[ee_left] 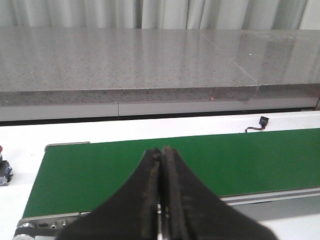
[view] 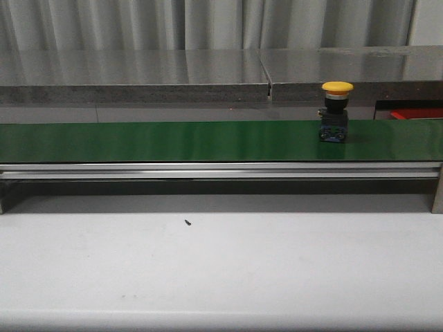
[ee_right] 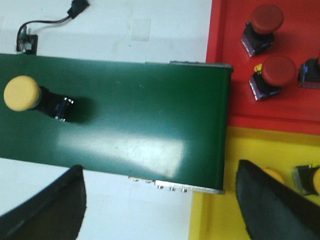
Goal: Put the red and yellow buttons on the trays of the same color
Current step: 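Grasp the yellow button at the belt end with the right gripper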
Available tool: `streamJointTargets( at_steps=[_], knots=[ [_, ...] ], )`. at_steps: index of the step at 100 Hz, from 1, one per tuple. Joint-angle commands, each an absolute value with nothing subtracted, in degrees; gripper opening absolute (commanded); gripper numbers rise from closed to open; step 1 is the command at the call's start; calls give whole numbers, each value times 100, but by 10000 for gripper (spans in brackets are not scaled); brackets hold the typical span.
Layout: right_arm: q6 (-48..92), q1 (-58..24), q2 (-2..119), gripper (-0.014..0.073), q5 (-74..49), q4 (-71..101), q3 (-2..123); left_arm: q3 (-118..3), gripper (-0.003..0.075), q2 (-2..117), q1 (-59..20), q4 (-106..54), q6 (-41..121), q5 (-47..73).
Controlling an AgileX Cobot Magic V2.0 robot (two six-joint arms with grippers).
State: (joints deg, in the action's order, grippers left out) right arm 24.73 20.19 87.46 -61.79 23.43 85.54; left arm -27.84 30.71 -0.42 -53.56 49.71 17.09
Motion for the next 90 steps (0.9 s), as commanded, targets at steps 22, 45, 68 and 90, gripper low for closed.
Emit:
streamJointTargets(
  at_steps=[22, 45, 68, 90],
  knots=[
    [2934, 1313, 8136, 601, -4851, 2537, 7200, -2934, -19, 3076, -87, -5519, 4943, 1454],
    [3059, 680, 8584, 602, -4424, 2413, 7185, -2934, -19, 3076, -87, -5519, 4943, 1454],
    [3064, 485, 9076, 602, -4066, 2409, 7313, -2934, -19, 3076, -87, -5519, 4943, 1454],
    [3064, 478, 9539, 602, -4020, 2409, 7739, -2934, -19, 3076, -87, -5519, 4943, 1454]
  ],
)
